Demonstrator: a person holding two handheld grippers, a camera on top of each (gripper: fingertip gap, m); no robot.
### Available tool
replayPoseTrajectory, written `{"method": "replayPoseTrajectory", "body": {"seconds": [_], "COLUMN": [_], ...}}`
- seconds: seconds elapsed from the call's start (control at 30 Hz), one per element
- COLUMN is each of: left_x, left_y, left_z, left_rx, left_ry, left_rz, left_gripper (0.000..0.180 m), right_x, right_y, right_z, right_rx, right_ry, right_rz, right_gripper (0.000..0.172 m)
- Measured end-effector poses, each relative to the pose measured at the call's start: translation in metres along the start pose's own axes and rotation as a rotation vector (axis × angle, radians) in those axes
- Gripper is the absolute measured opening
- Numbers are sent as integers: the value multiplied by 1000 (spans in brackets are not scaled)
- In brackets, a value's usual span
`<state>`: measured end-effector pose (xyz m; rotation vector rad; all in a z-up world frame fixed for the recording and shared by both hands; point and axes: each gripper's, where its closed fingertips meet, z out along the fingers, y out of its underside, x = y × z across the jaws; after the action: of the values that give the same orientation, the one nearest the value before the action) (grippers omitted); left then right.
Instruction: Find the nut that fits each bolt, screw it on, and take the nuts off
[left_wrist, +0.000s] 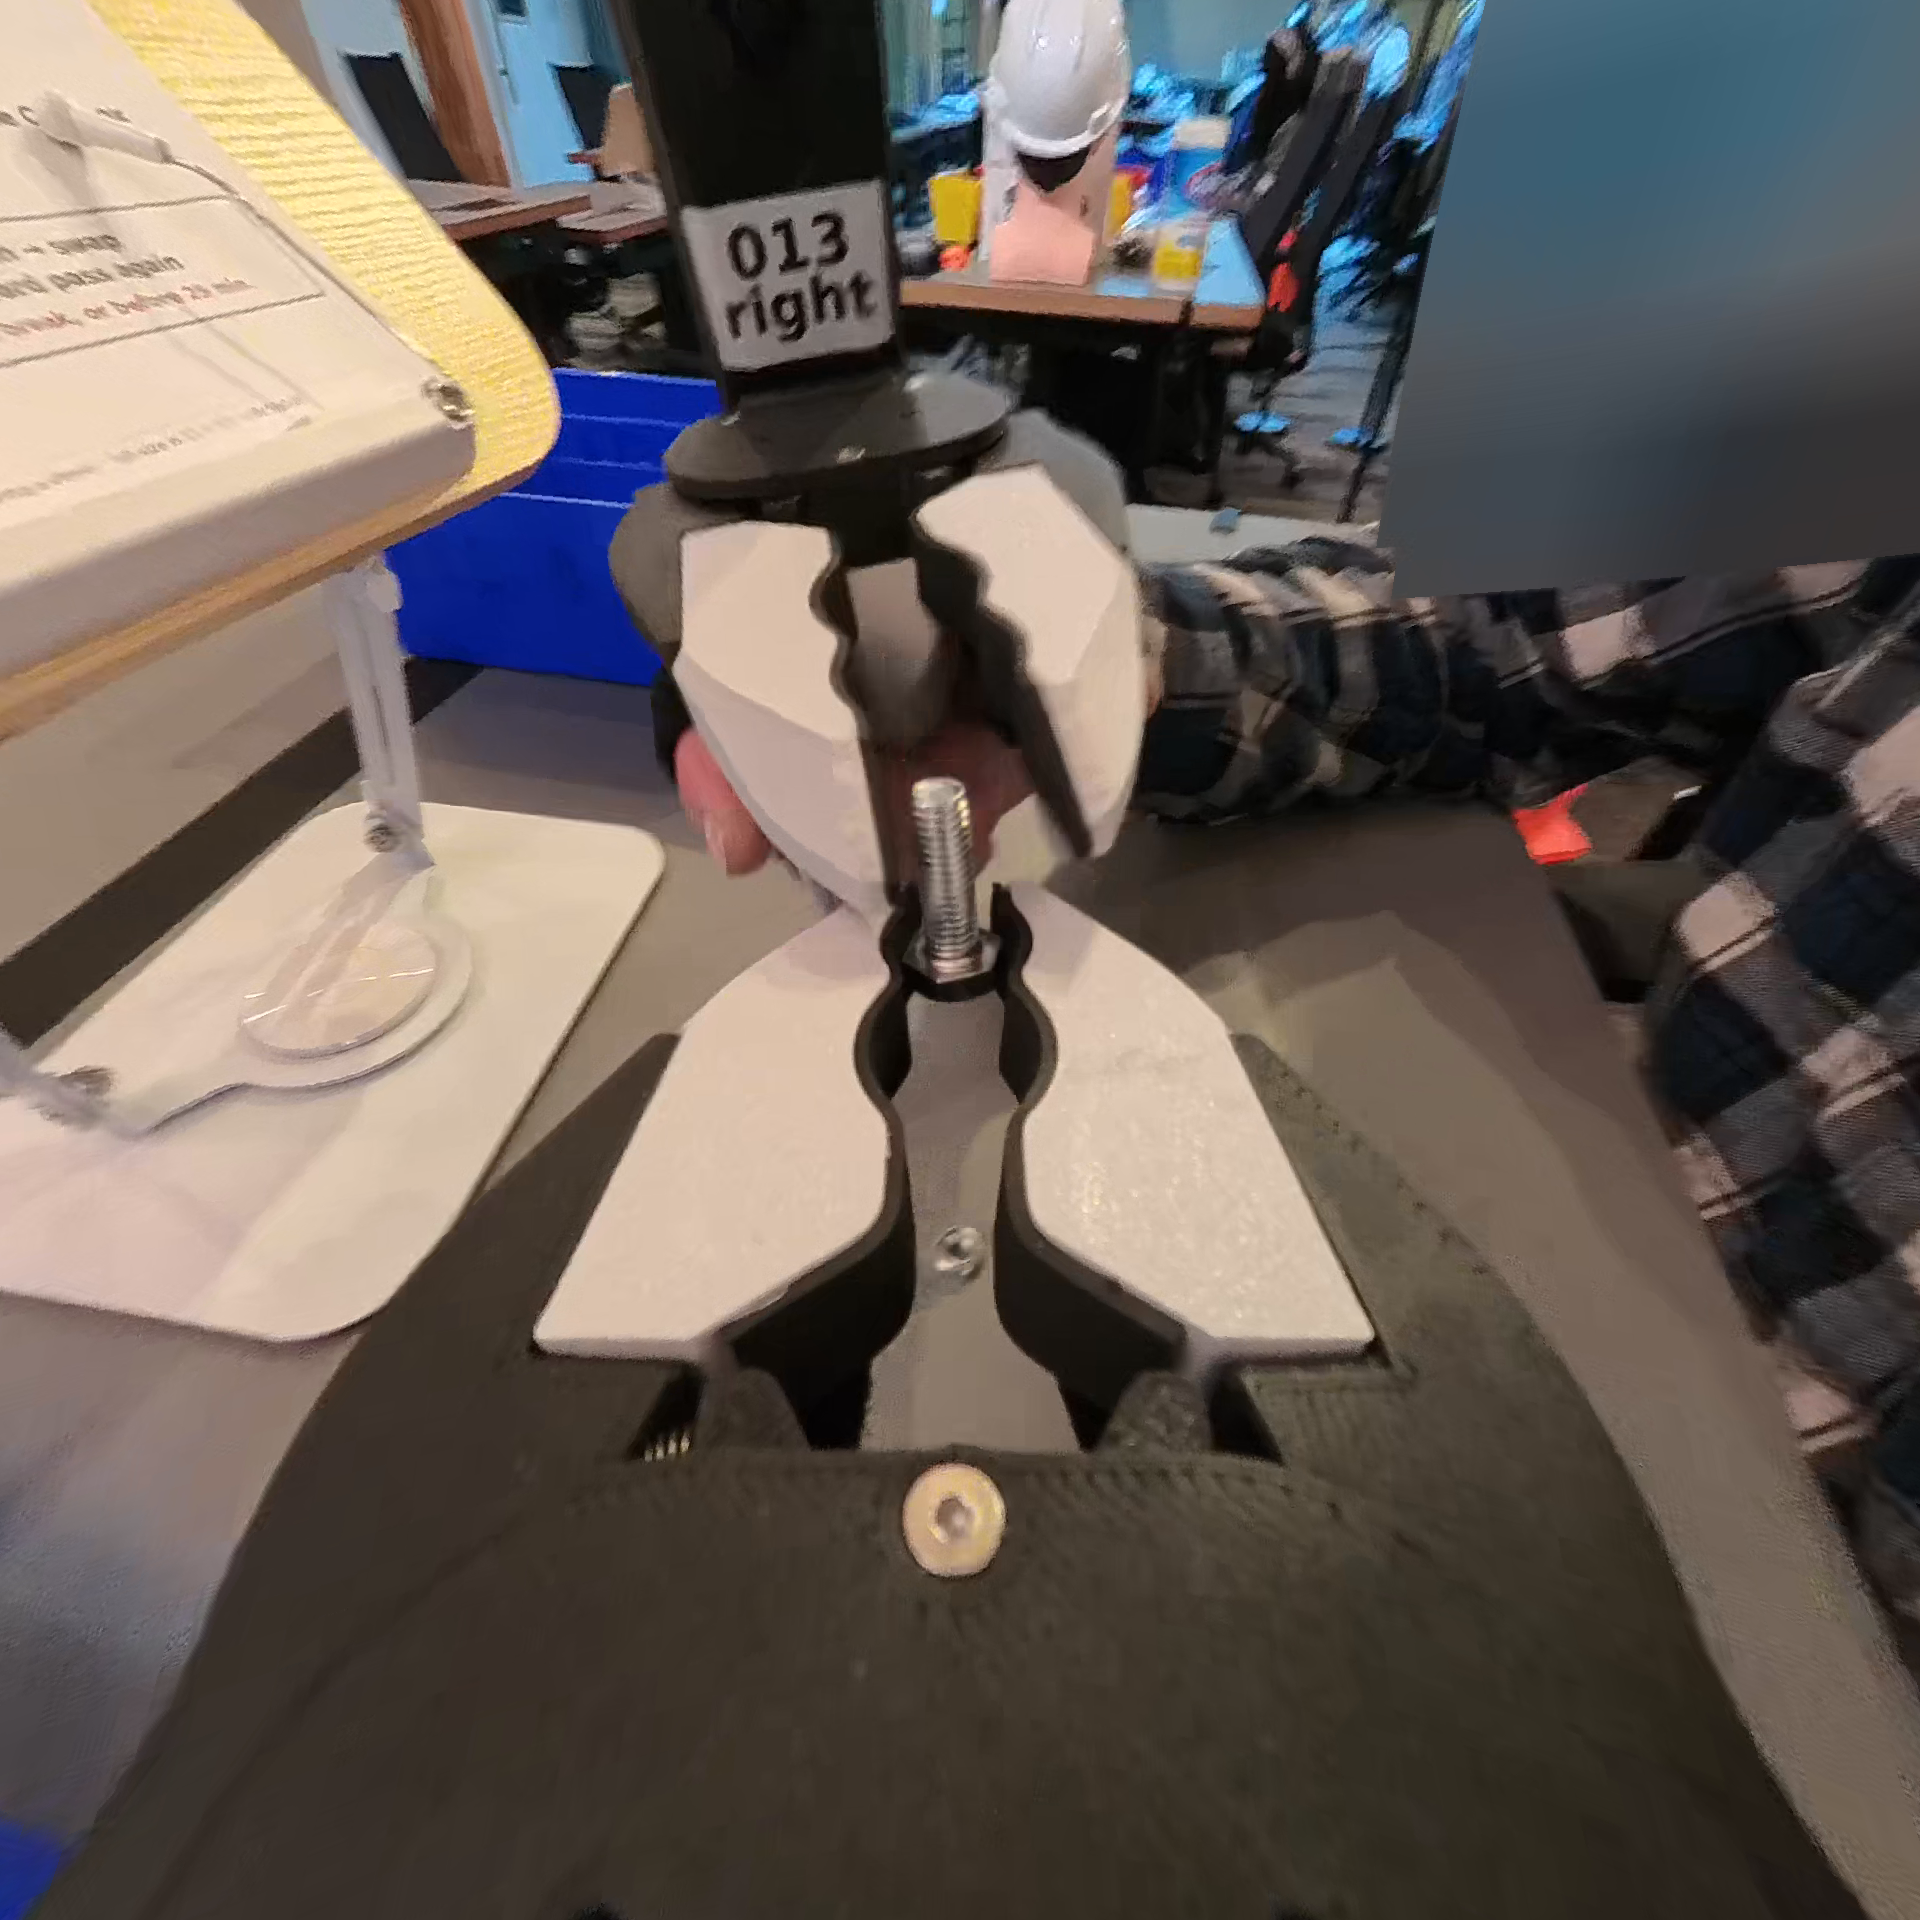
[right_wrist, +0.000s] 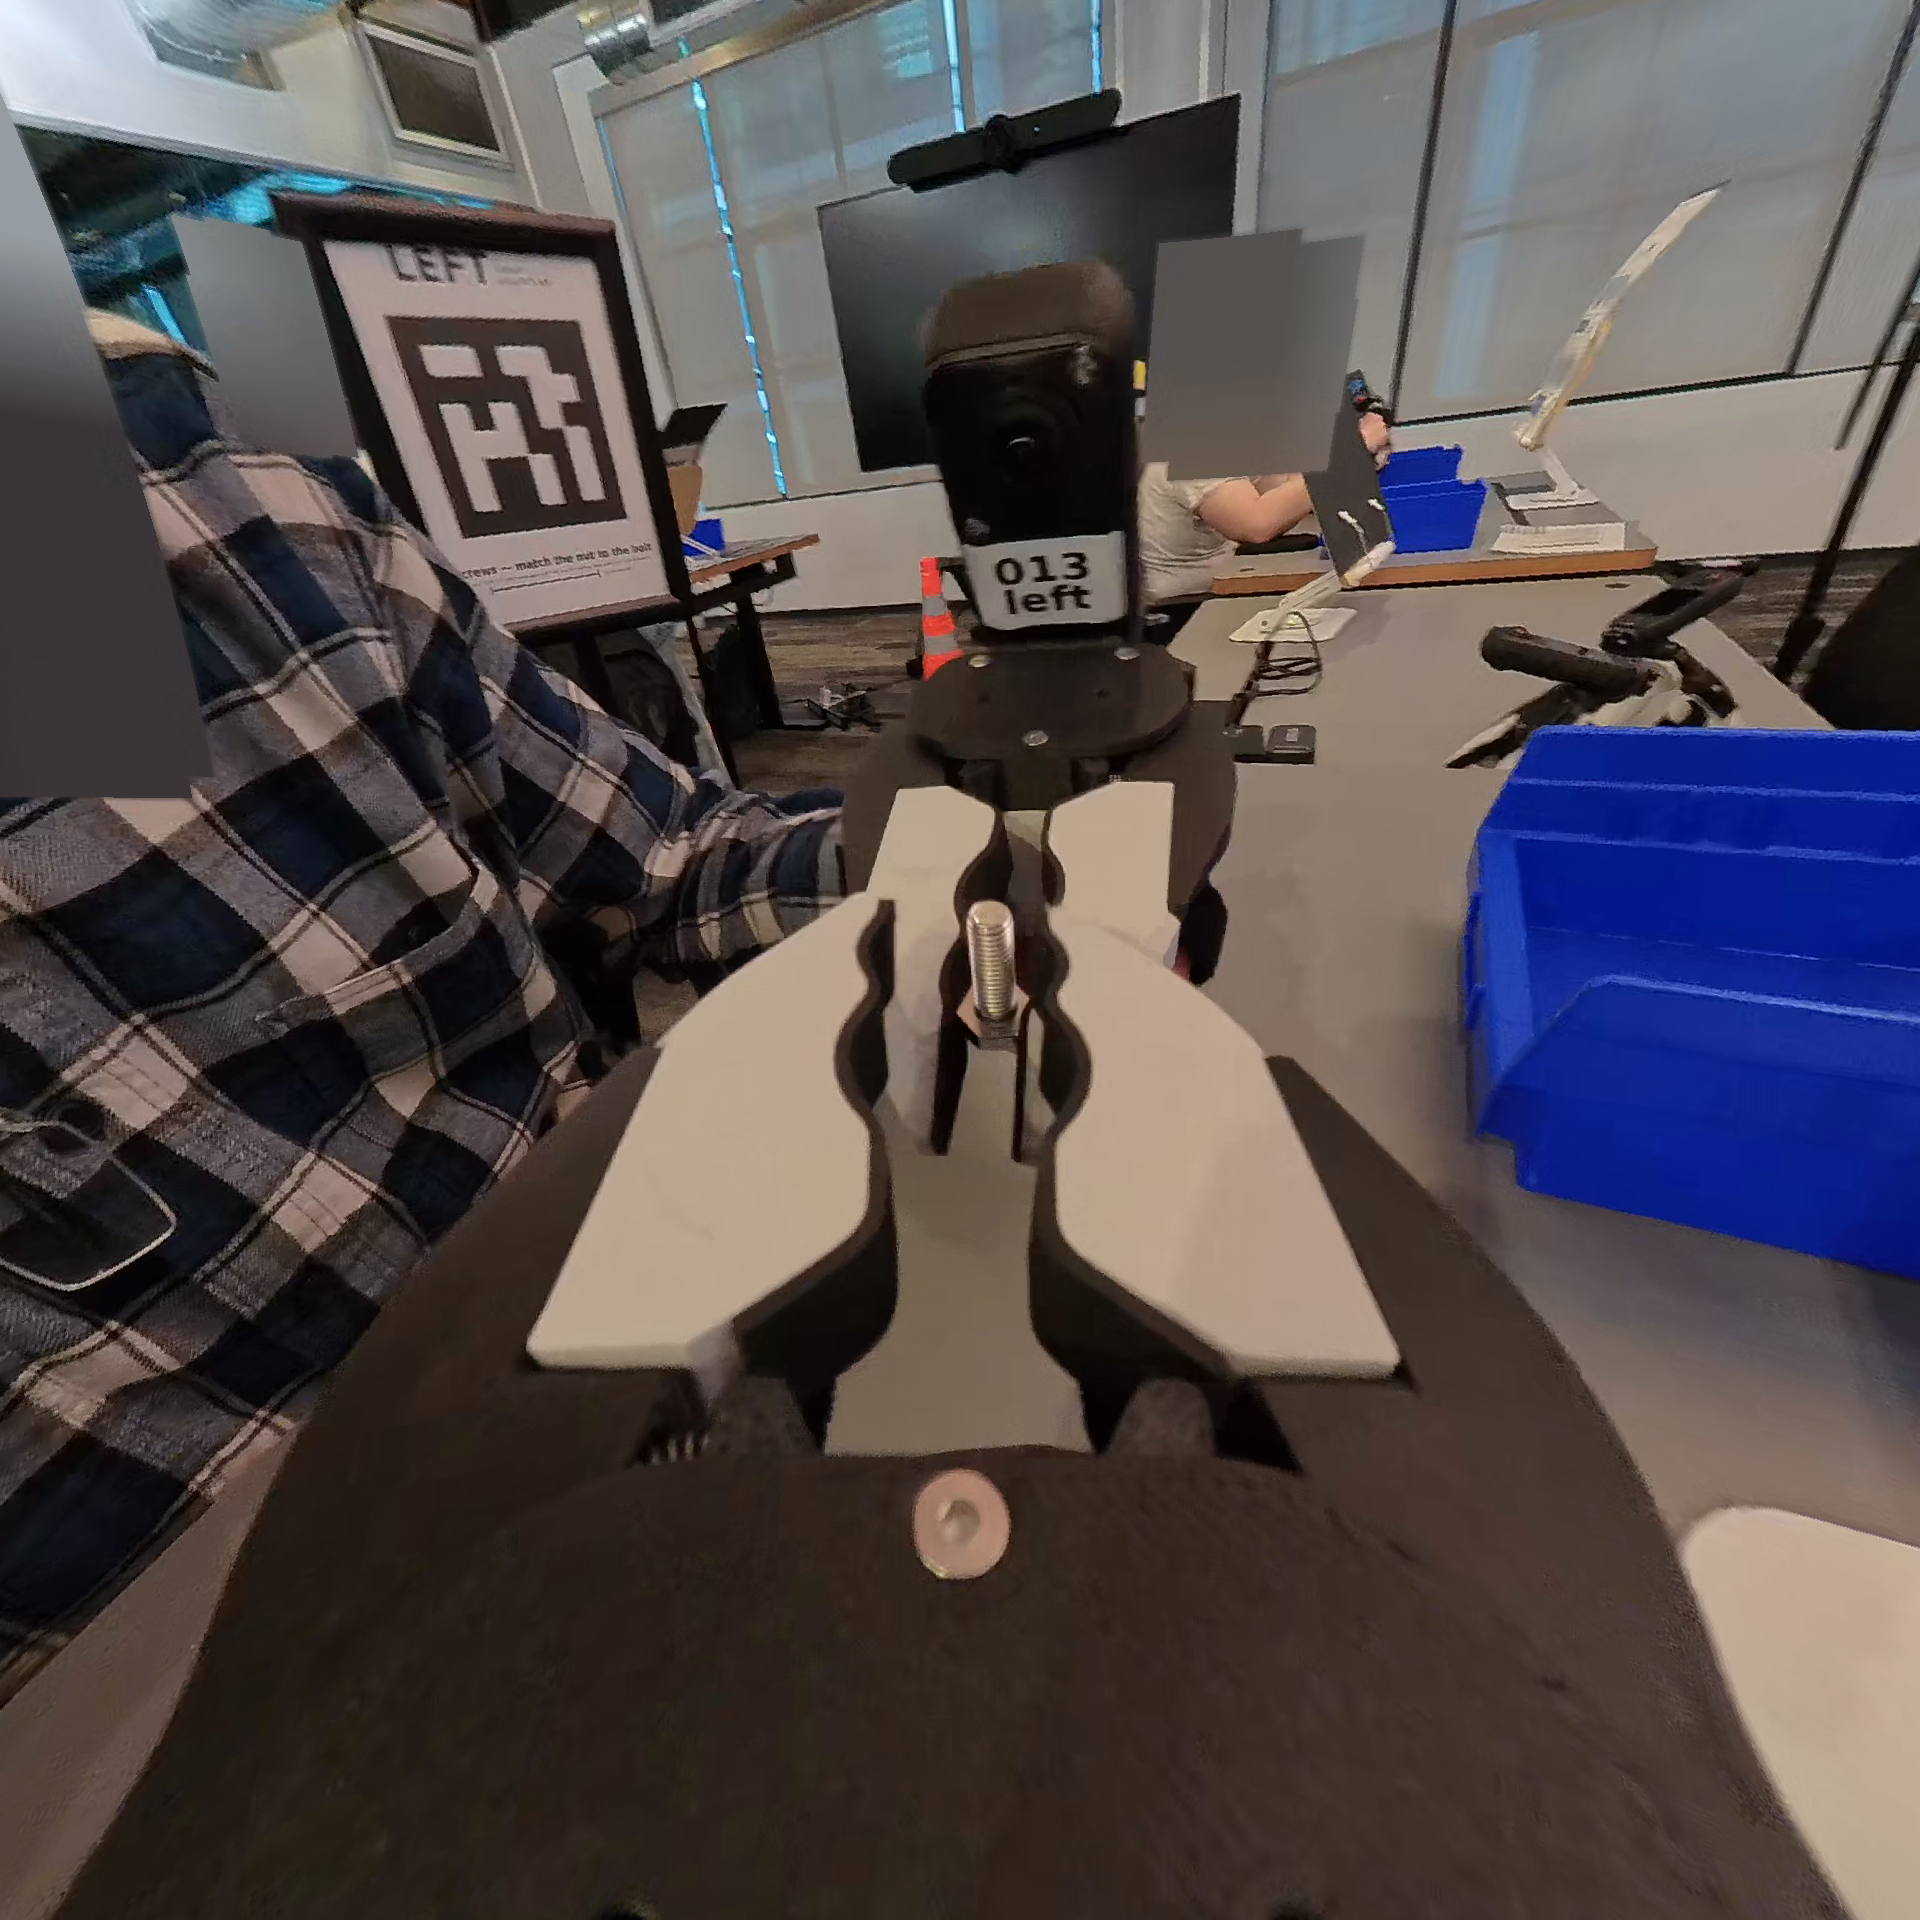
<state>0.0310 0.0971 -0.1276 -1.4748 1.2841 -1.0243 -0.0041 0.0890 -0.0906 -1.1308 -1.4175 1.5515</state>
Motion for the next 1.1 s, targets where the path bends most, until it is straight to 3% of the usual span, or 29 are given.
{"method": "replayPoseTrajectory", "body": {"seconds": [0.13,0.27,0.4,0.67,0.87,1.1], "left_x": [-18,-37,-54,-66,-65,-65], "left_y": [6,14,30,60,65,67], "left_z": [-7,-24,-39,-45,-42,-42], "left_rx": [-41,-84,-180,-315,-322,-316], "left_ry": [-134,-248,-354,-400,-374,-356], "left_rz": [89,170,252,320,308,284], "left_gripper": [13,12,12,13,12,13], "right_x": [11,28,36,26,20,18], "right_y": [-3,12,55,154,177,179], "right_z": [-13,-32,-43,-34,-18,-16], "right_rx": [-55,-241,-512,-937,-923,-878], "right_ry": [88,235,317,222,105,63], "right_rz": [-48,-140,-183,-268,-214,-147], "right_gripper": [30,27,26,26,25,15]}}
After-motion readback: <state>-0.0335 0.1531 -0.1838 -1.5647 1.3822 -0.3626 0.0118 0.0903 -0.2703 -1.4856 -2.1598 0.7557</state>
